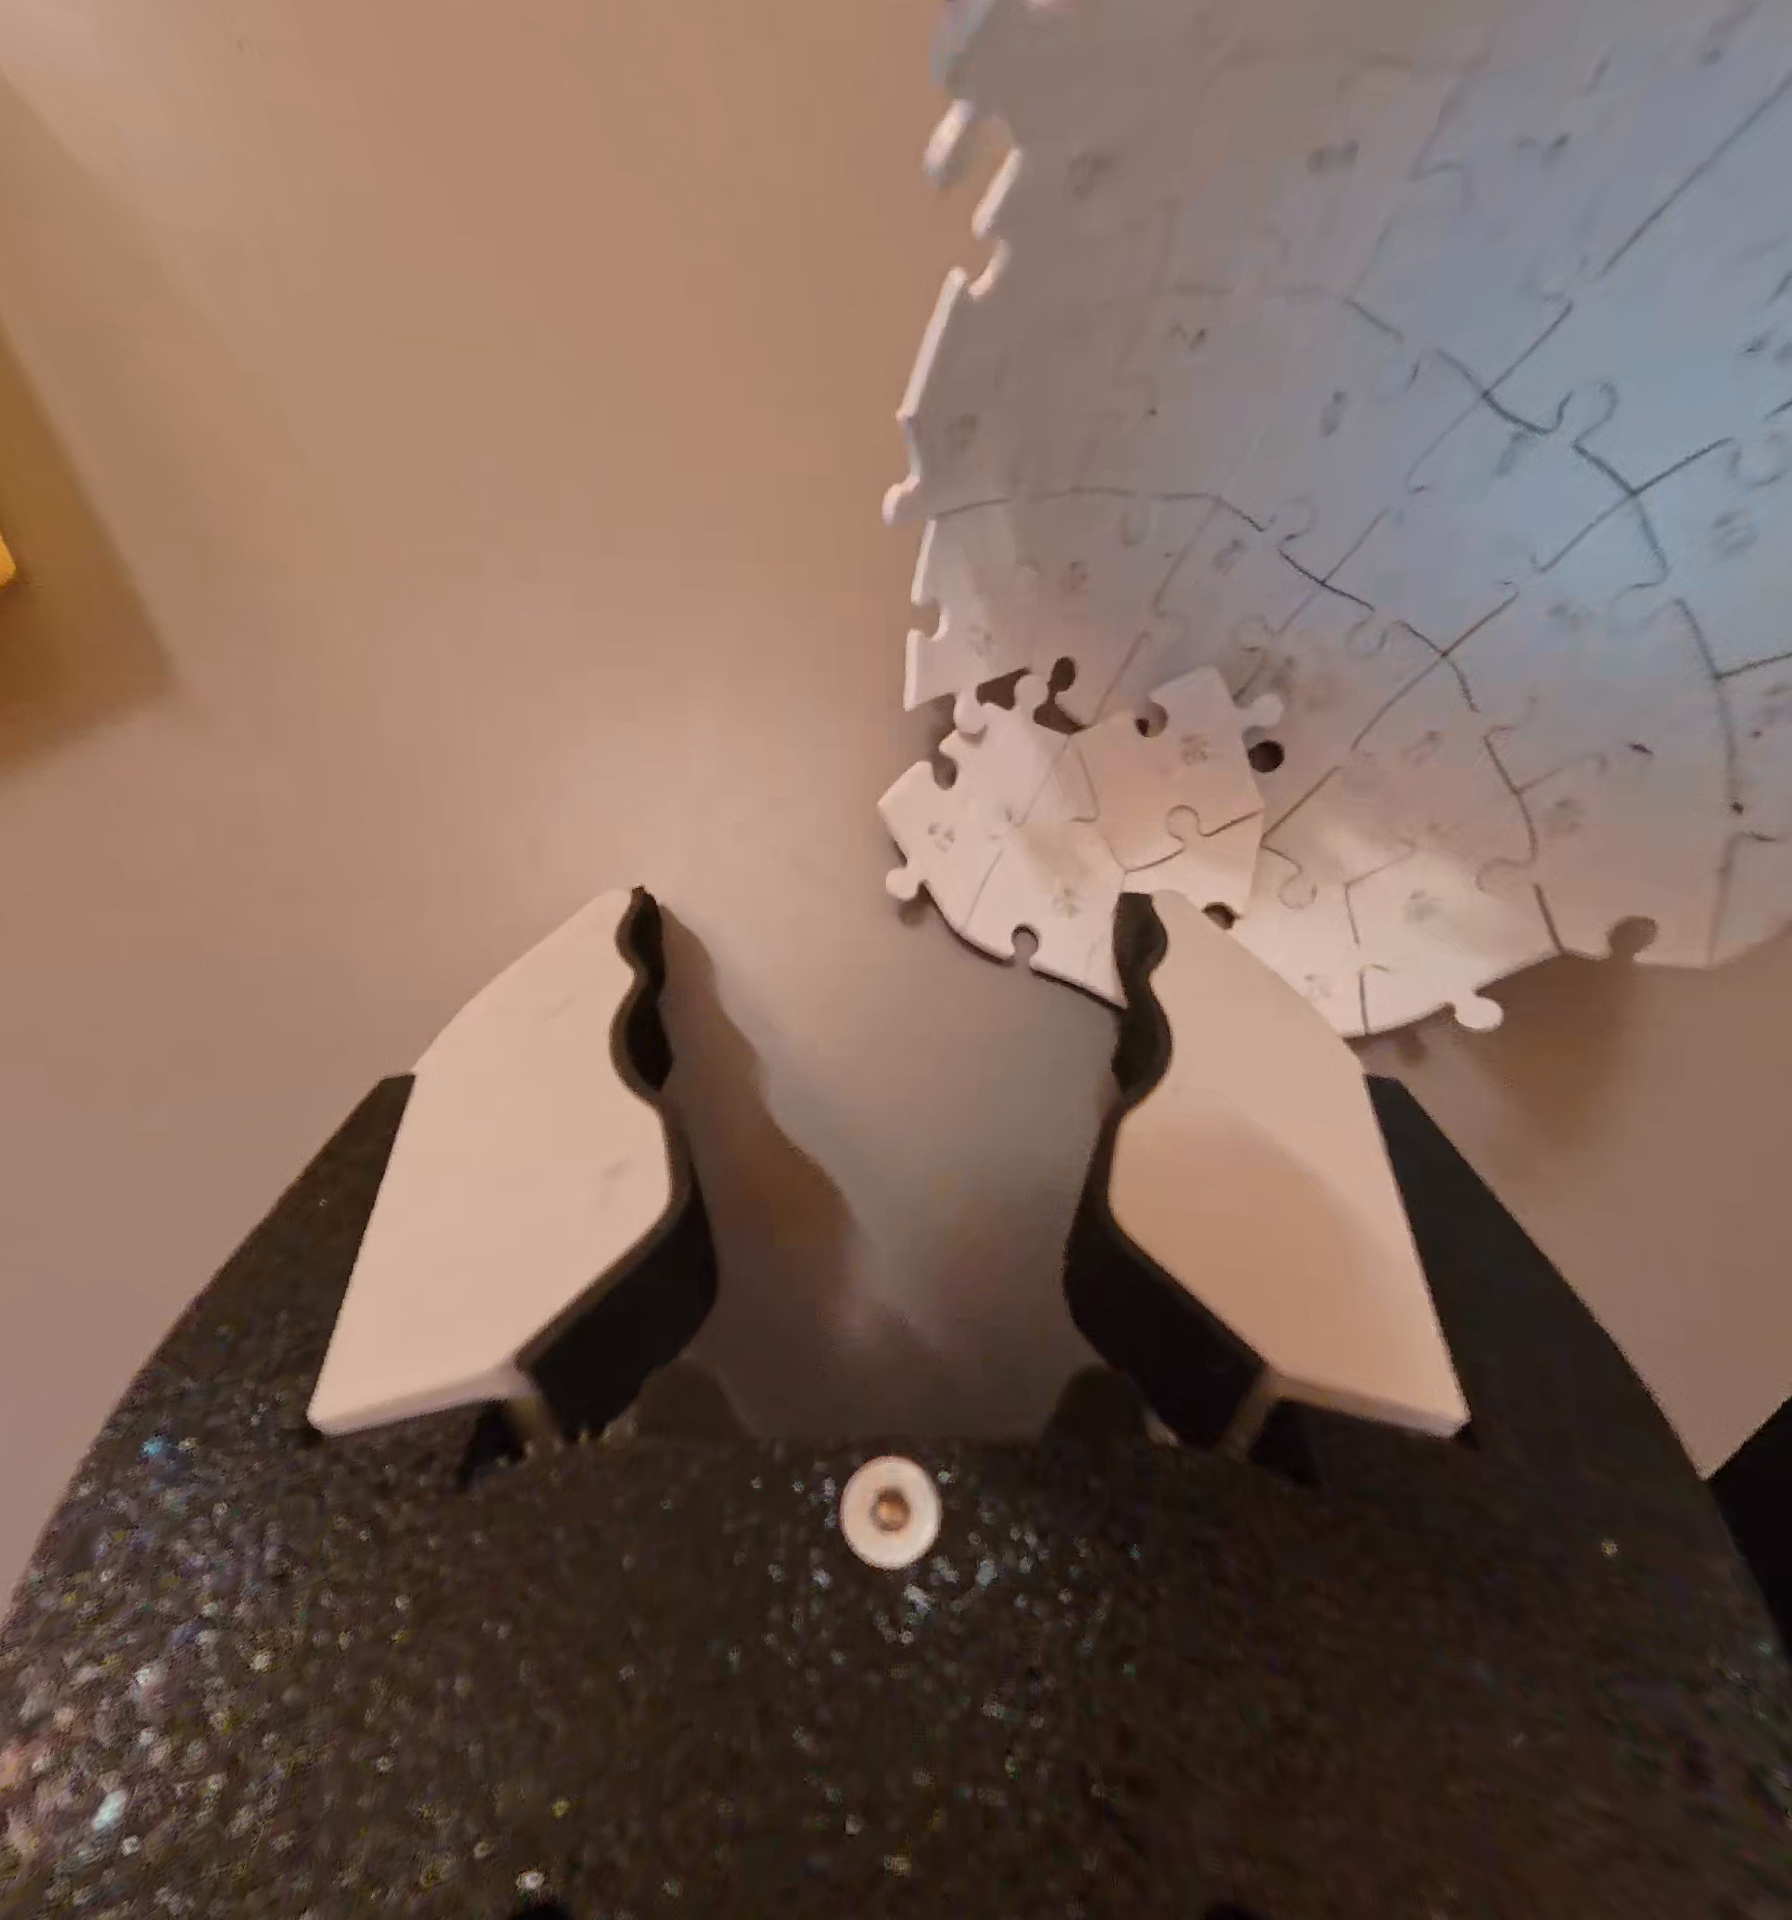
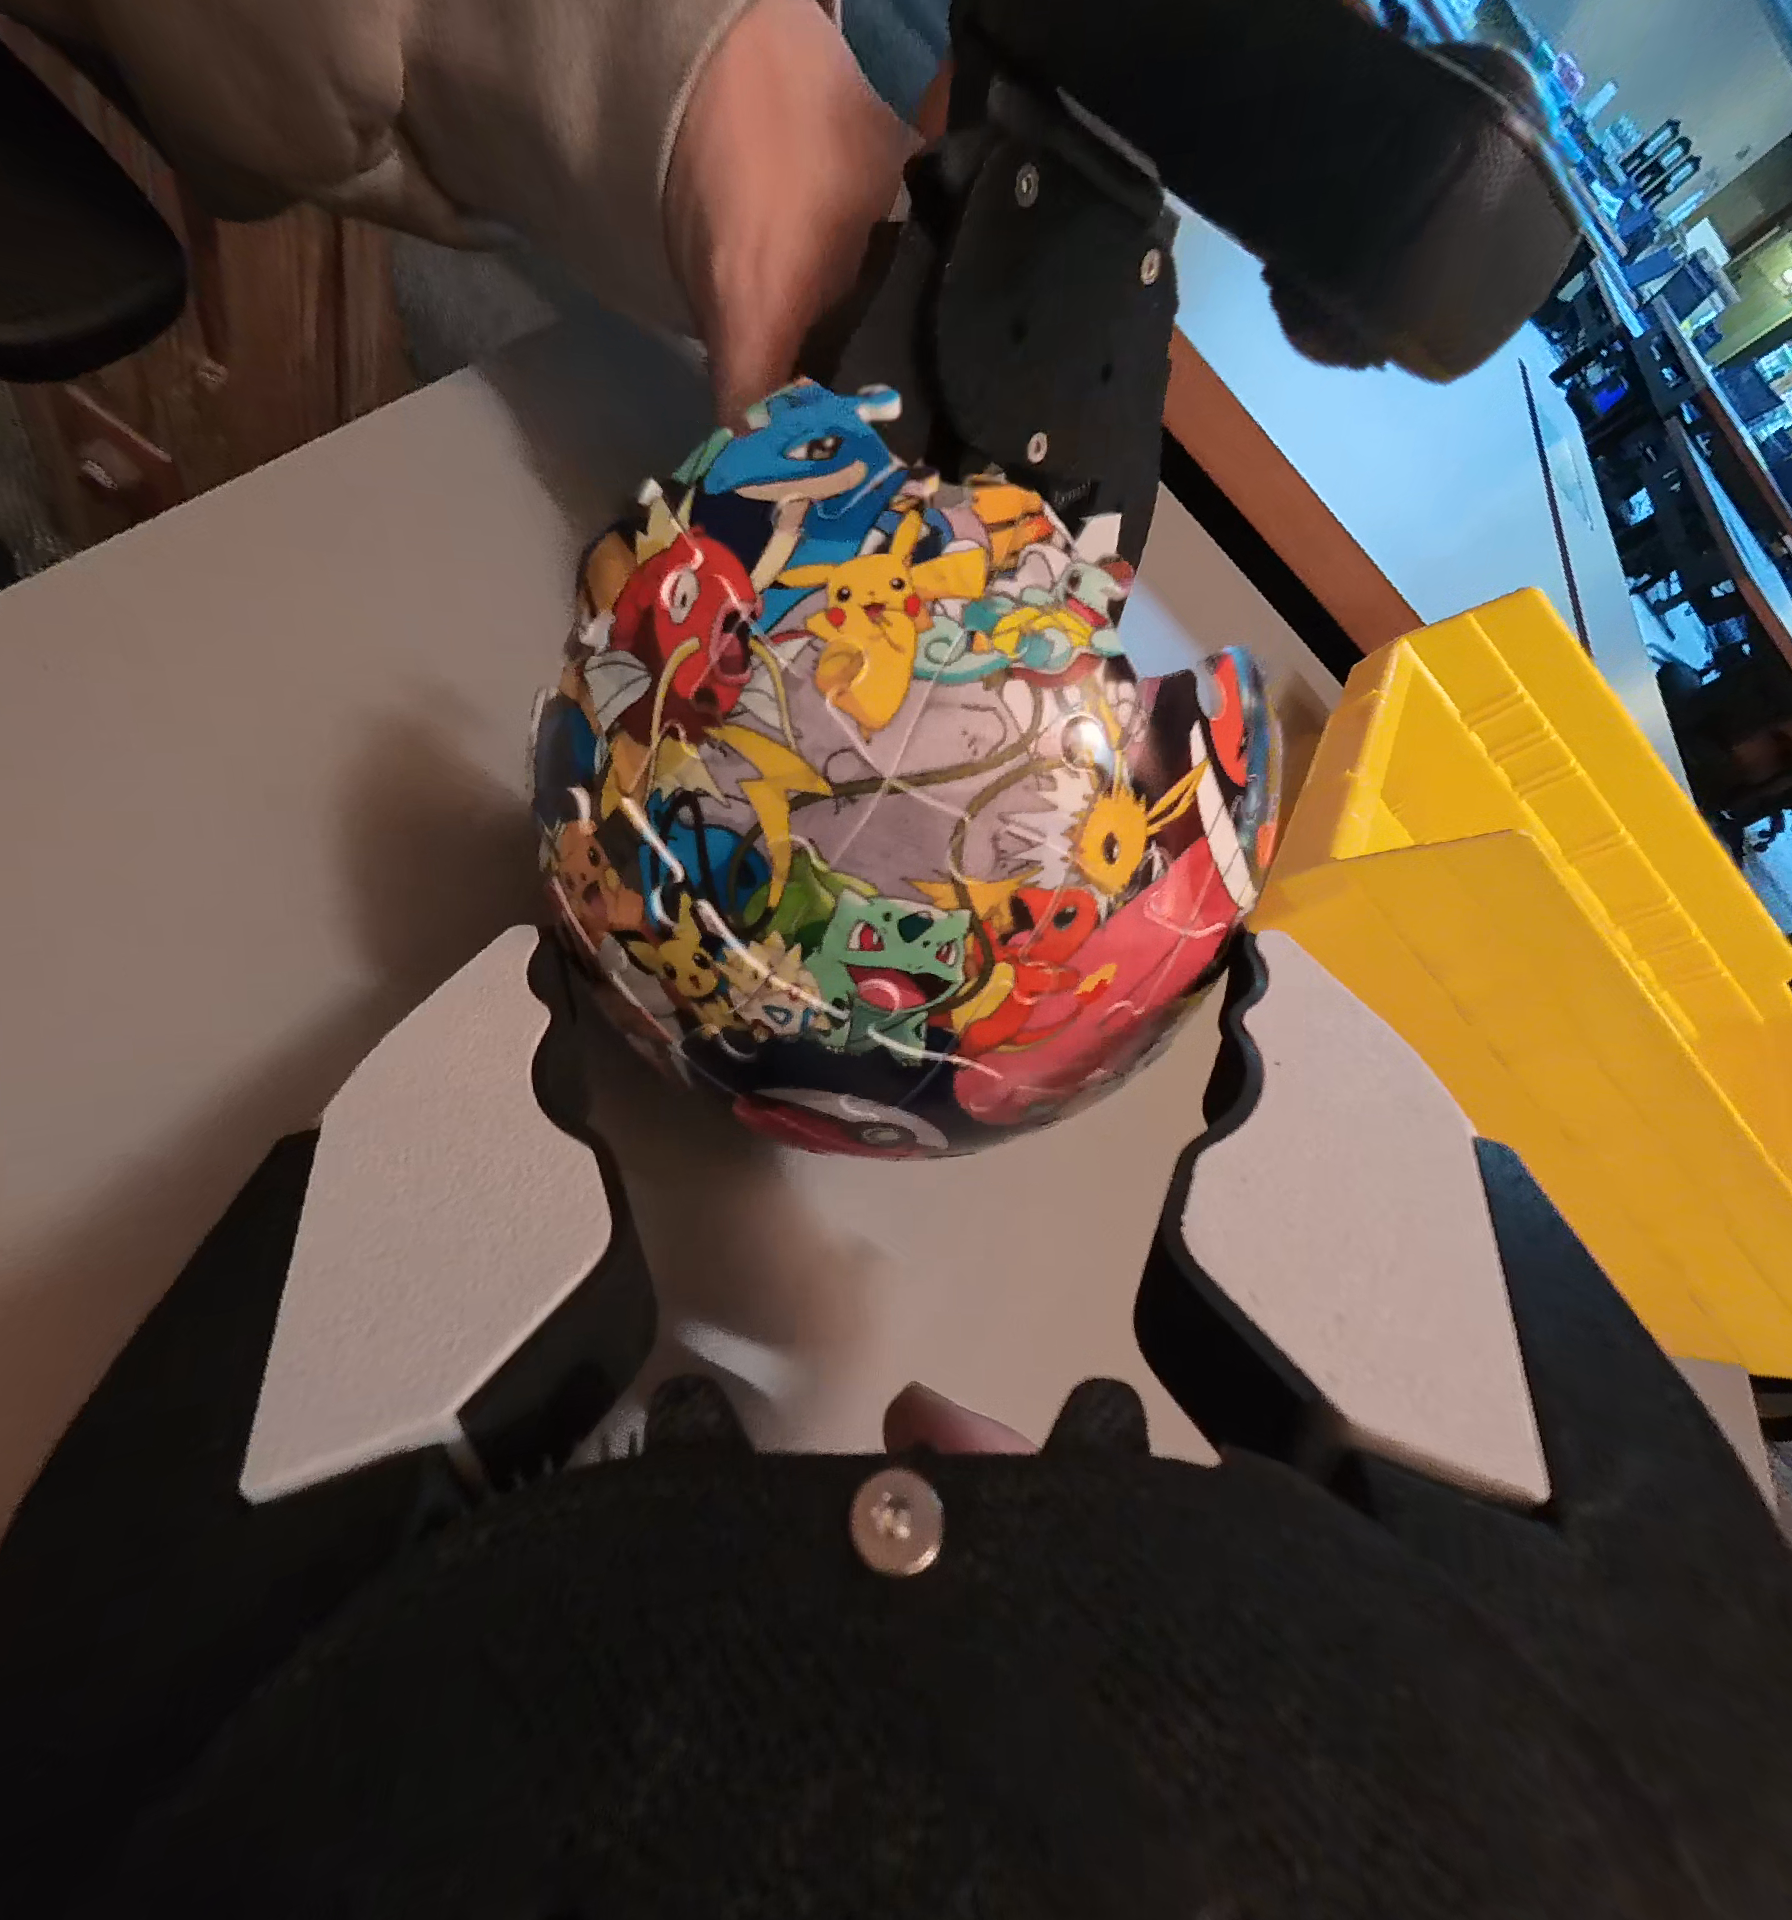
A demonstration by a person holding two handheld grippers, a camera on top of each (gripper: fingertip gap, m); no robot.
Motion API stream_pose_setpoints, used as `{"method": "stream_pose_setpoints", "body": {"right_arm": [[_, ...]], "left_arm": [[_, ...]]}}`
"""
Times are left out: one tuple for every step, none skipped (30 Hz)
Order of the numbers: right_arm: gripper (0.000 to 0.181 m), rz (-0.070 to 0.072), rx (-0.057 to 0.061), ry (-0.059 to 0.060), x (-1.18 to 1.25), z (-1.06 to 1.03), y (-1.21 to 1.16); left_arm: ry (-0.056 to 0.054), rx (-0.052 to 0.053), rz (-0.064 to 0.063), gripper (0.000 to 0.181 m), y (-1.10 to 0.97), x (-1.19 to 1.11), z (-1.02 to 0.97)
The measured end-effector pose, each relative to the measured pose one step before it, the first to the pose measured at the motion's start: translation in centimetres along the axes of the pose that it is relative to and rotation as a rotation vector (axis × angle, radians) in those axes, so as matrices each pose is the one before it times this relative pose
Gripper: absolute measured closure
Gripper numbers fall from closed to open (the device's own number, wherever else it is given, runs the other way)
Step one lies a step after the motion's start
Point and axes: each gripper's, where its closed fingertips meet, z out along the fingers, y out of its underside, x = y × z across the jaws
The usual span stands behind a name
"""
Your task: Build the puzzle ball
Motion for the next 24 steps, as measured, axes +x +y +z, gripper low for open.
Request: {"method": "stream_pose_setpoints", "body": {"right_arm": [[0.064, -0.0067, -0.0067, -0.0048, 0.080, 0.046, -0.061], [0.064, -0.0096, -0.0044, -0.0017, 0.100, 0.043, -0.096], [0.064, -0.0044, -0.0008, 0.0000, 0.132, 0.046, -0.135], [0.065, 0.0014, 0.0004, -0.0034, 0.070, 0.051, -0.116], [0.065, 0.0000, -0.0010, -0.0044, -0.002, 0.058, -0.076], [0.065, -0.0043, -0.0021, 0.0003, -0.008, 0.042, -0.047], [0.065, -0.0022, 0.0000, 0.0005, -0.052, 0.019, -0.043], [0.065, 0.0014, 0.0038, 0.0000, -0.063, 0.017, -0.070], [0.064, 0.0027, 0.0036, -0.0008, -0.076, 0.024, -0.053], [0.064, 0.0014, 0.0029, -0.0005, -0.045, 0.030, -0.052], [0.063, -0.0023, -0.0003, 0.0009, -0.022, 0.025, -0.010], [0.063, -0.0033, -0.0032, 0.0009, -0.019, 0.020, 0.012], [0.063, -0.0031, -0.0010, 0.0010, -0.017, 0.007, -0.038], [0.063, -0.0024, 0.0016, 0.0007, -0.025, 0.025, -0.071], [0.063, -0.0015, 0.0010, 0.0006, -0.037, 0.037, -0.064], [0.063, -0.0024, 0.0009, 0.0011, -0.042, 0.037, -0.063], [0.063, -0.0033, 0.0001, 0.0010, -0.025, 0.022, -0.067], [0.063, -0.0035, -0.0024, 0.0010, -0.034, 0.014, -0.020], [0.063, -0.0036, -0.0024, 0.0011, -0.027, 0.010, -0.014], [0.063, -0.0029, -0.0009, 0.0012, -0.015, -0.004, -0.018], [0.063, -0.0009, -0.0014, 0.0006, -0.019, 0.004, 0.010], [0.063, -0.0007, -0.0011, 0.0003, -0.014, -0.002, 0.021], [0.063, -0.0016, -0.0022, 0.0004, -0.022, 0.003, 0.027], [0.063, -0.0013, -0.0024, 0.0003, -0.013, 0.017, 0.029]], "left_arm": [[-0.0041, -0.0077, 0.0108, 0.097, -0.003, -0.031, -0.047], [-0.0021, -0.0055, 0.0119, 0.097, -0.007, -0.028, -0.040], [-0.0041, -0.0045, 0.0118, 0.098, -0.004, -0.055, -0.047], [-0.0081, -0.0032, 0.0131, 0.098, -0.013, -0.095, -0.084], [-0.0086, -0.0021, 0.0140, 0.098, 0.007, -0.094, -0.092], [-0.0106, 0.0000, 0.0140, 0.098, -0.001, -0.130, -0.107], [-0.0108, 0.0009, 0.0109, 0.099, 0.035, -0.168, -0.060], [-0.0074, -0.0036, 0.0014, 0.098, 0.131, -0.147, 0.001], [0.0051, -0.0012, -0.0095, 0.099, 0.079, 0.050, -0.013], [0.0080, 0.0008, -0.0089, 0.102, 0.040, 0.119, 0.007], [0.0038, 0.0022, -0.0024, 0.103, 0.028, 0.089, -0.004], [-0.0003, 0.0000, 0.0034, 0.103, 0.039, 0.049, -0.059], [-0.0012, -0.0026, 0.0046, 0.103, 0.055, 0.053, -0.066], [-0.0043, -0.0036, 0.0025, 0.103, 0.037, 0.023, -0.050], [-0.0027, -0.0030, 0.0003, 0.104, 0.022, 0.078, -0.042], [0.0042, -0.0027, -0.0011, 0.105, 0.012, 0.181, -0.011], [0.0069, -0.0012, -0.0025, 0.105, 0.000, 0.230, -0.005], [0.0068, 0.0007, -0.0006, 0.105, -0.008, 0.210, 0.009], [0.0043, 0.0005, 0.0006, 0.105, 0.005, 0.144, -0.010], [-0.0005, -0.0010, -0.0004, 0.105, 0.005, 0.044, -0.041], [-0.0035, -0.0002, -0.0036, 0.105, -0.028, -0.048, -0.077], [-0.0053, 0.0044, -0.0065, 0.105, -0.121, -0.116, -0.092], [-0.0048, 0.0093, -0.0126, 0.105, -0.199, -0.163, -0.080], [0.0039, 0.0149, -0.0208, 0.105, -0.287, -0.084, -0.016]]}}
